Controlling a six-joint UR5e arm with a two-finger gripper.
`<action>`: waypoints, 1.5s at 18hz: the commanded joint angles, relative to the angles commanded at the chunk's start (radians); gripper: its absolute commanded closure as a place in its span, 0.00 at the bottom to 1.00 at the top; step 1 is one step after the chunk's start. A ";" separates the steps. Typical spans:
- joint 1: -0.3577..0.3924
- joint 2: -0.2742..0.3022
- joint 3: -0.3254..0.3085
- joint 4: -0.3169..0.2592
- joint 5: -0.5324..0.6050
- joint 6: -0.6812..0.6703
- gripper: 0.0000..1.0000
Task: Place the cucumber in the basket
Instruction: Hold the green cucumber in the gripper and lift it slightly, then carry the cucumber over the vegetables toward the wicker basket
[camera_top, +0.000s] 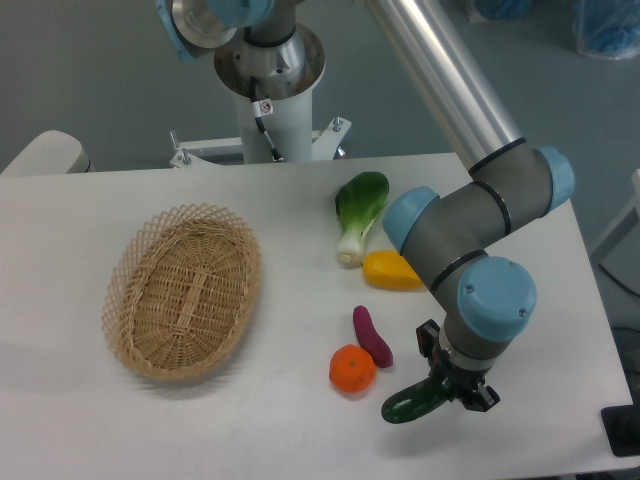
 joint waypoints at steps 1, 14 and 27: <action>0.000 0.000 0.000 0.000 0.000 0.000 1.00; -0.003 0.009 -0.017 -0.002 -0.002 -0.012 1.00; -0.092 0.248 -0.302 -0.005 -0.012 -0.017 1.00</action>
